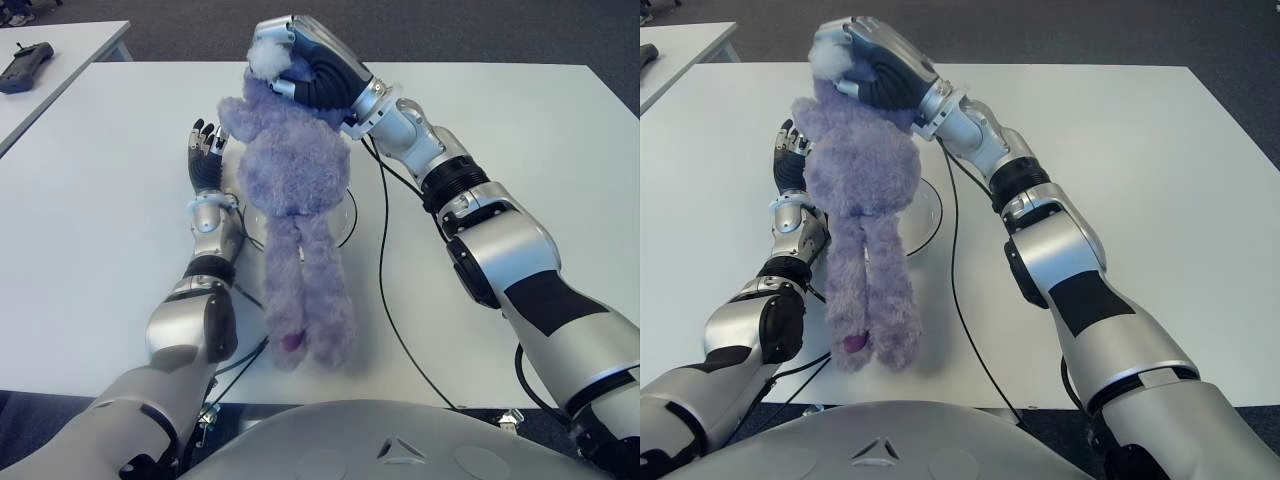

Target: Put the doll into the plate.

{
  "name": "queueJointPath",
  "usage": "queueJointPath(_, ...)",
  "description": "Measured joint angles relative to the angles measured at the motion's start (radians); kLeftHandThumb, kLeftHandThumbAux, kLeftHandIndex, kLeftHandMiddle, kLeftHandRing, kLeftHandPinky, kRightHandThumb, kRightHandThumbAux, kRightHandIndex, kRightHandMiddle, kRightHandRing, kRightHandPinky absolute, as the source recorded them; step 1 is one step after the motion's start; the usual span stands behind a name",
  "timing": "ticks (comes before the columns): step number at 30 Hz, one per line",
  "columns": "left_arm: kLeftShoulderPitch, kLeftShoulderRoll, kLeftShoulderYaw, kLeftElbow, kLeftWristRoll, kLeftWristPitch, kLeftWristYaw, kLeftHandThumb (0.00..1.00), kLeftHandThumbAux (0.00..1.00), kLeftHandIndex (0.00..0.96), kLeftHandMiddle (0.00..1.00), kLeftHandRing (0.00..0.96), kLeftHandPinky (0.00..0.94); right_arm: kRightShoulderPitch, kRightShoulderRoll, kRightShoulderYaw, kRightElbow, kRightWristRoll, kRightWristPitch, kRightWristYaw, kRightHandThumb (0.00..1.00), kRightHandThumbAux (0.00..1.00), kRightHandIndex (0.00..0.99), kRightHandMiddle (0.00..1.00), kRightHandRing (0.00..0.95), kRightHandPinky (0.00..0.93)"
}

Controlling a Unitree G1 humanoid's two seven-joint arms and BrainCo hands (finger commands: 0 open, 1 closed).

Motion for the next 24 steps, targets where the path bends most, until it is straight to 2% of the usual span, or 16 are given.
queueJointPath(16, 0.000, -0.002, -0.001, 0.000, 0.005, -0.001, 0.007, 0.000, 0.497, 0.025, 0.122, 0.073, 0.000, 0.097, 0.026, 0.002, 0.030, 0.003, -0.002, 0.025, 0.702, 0.716, 0.441, 0.806, 0.797, 0.768)
queueJointPath(24, 0.000, -0.002, -0.001, 0.000, 0.005, -0.002, 0.007, 0.000, 0.497, 0.028, 0.123, 0.072, 0.000, 0.132, 0.035, 0.014, 0.062, -0.001, -0.001, 0.007, 0.699, 0.718, 0.440, 0.805, 0.795, 0.777)
